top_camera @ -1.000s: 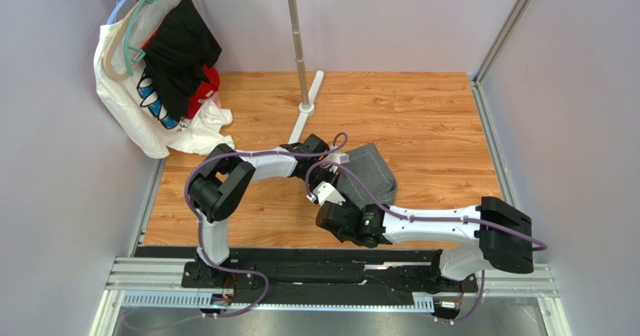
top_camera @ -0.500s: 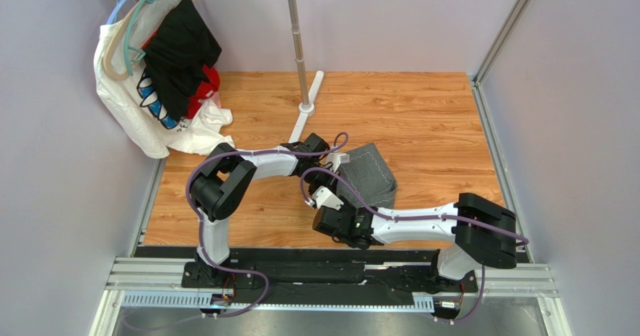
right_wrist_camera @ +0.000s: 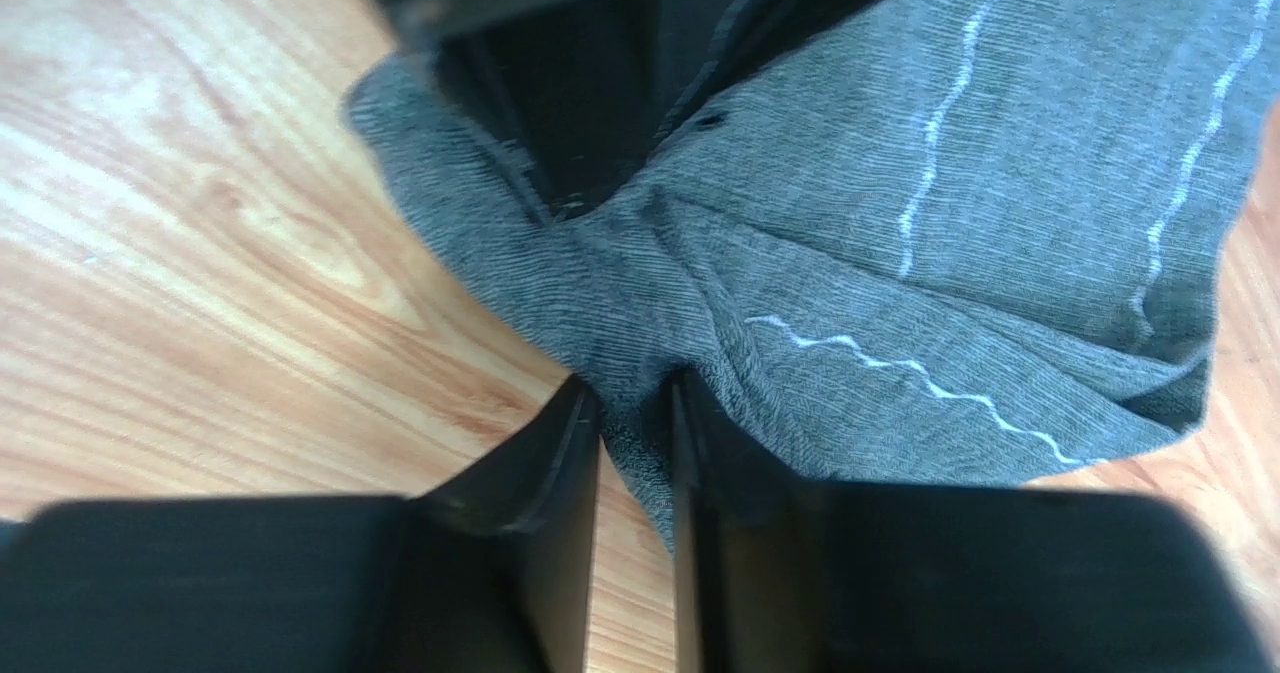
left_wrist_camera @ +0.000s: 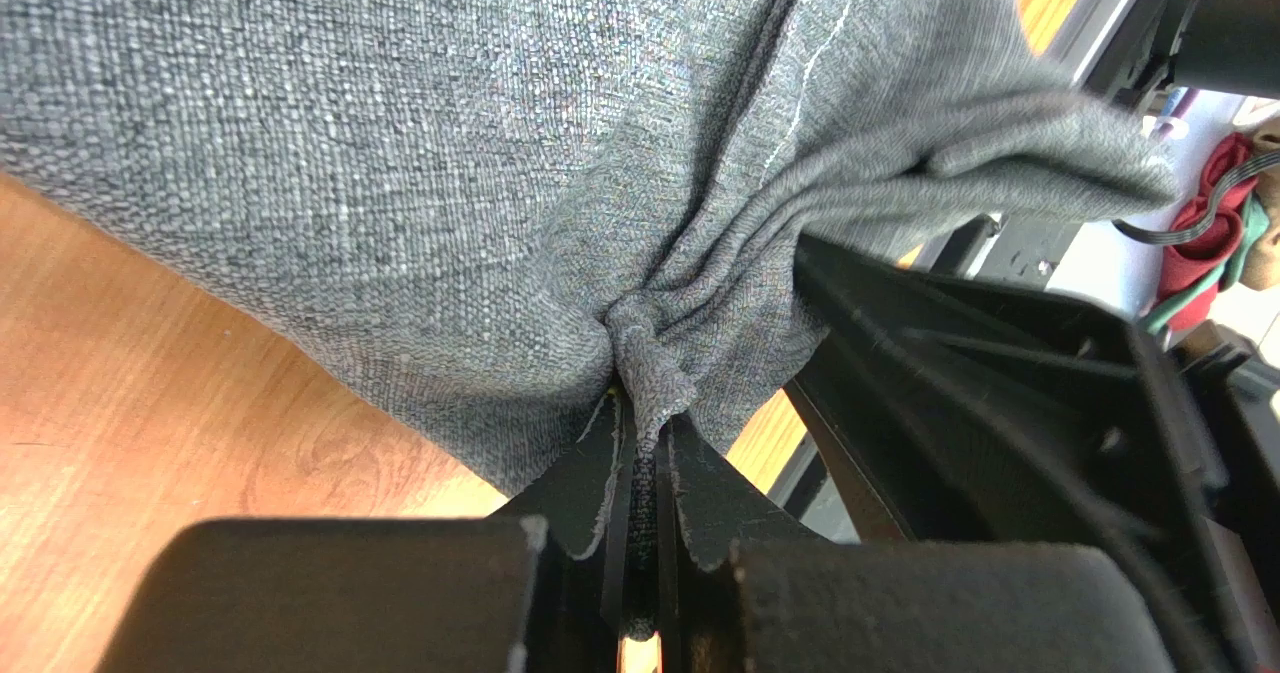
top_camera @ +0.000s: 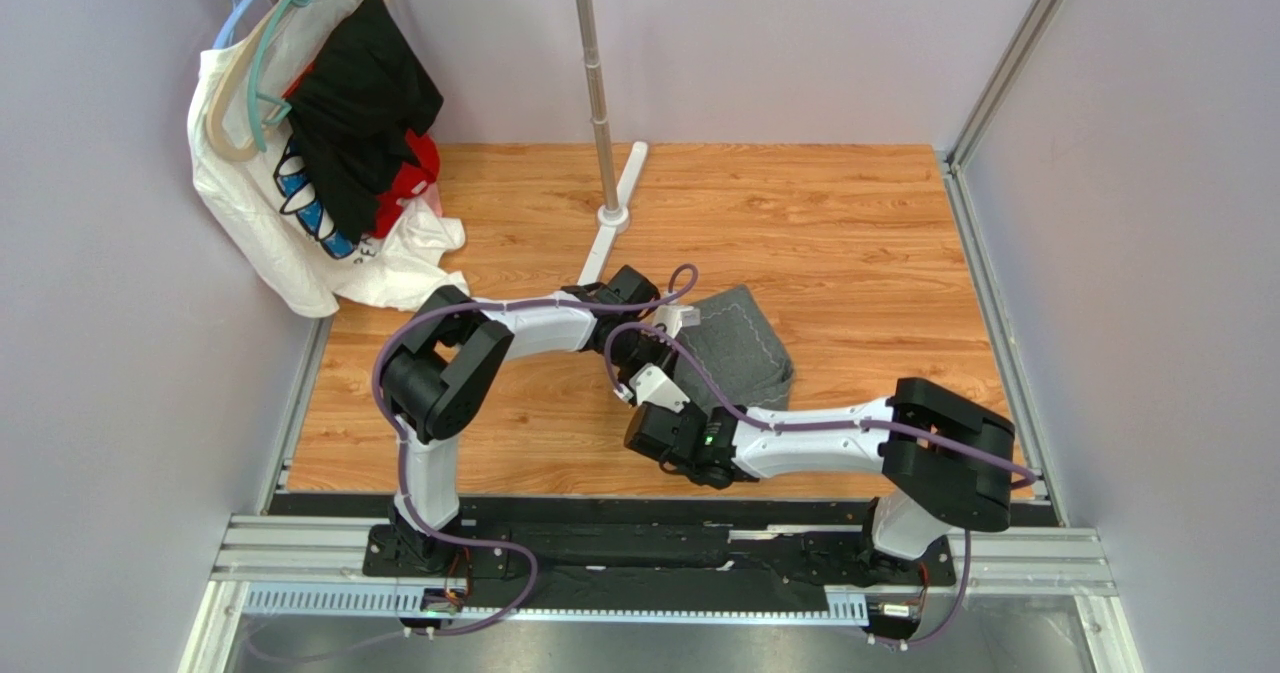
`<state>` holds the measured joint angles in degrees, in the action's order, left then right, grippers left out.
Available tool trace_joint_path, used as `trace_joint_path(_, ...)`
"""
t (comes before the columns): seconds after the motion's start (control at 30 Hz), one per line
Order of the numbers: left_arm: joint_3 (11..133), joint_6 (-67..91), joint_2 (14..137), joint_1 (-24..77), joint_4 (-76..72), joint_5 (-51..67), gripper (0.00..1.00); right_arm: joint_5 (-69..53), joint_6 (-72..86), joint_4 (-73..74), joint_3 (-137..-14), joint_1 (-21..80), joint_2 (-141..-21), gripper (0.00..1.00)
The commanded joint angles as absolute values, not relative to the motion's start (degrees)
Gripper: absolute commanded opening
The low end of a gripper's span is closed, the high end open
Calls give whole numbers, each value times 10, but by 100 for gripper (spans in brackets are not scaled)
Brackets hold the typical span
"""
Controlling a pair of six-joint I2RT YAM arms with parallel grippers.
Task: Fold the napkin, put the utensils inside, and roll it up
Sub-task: Roll the napkin with the utensil
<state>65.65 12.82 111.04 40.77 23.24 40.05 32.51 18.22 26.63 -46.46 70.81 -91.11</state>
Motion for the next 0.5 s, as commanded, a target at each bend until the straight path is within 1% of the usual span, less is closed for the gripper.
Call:
trace_joint_path(0.0,643,99,1132,410,287,354,4,309,192,249,-463,697,-931,12)
trace_joint_path(0.03,642,103,1130,410,286,351,6,303,192,248,-463,698,-932,9)
trace_joint_path(0.07,640,110,1123,410,285,348,14,297,191,248,-461,697,-931,5)
trace_joint_path(0.1,638,113,1122,410,283,345,20,283,190,249,-461,697,-931,0)
trace_joint_path(0.13,635,118,1119,409,282,338,25,274,190,247,-460,697,-929,0)
trace_joint_path(0.17,632,125,1112,403,280,336,35,266,190,248,-459,697,-927,0)
trace_joint_path(0.23,617,132,1101,396,270,327,41,245,192,243,-451,697,-920,0)
trace_joint_path(0.27,611,140,1089,386,265,324,50,240,192,239,-446,697,-915,0)
trace_joint_path(0.3,605,144,1082,381,261,322,60,231,194,237,-438,696,-905,0)
trace_joint_path(0.33,592,148,1074,375,249,316,64,225,195,231,-432,695,-897,0)
trace_joint_path(0.37,585,156,1056,367,243,312,70,219,194,229,-428,693,-892,0)
trace_joint_path(0.47,563,172,1020,355,222,280,78,191,194,216,-412,687,-870,0)
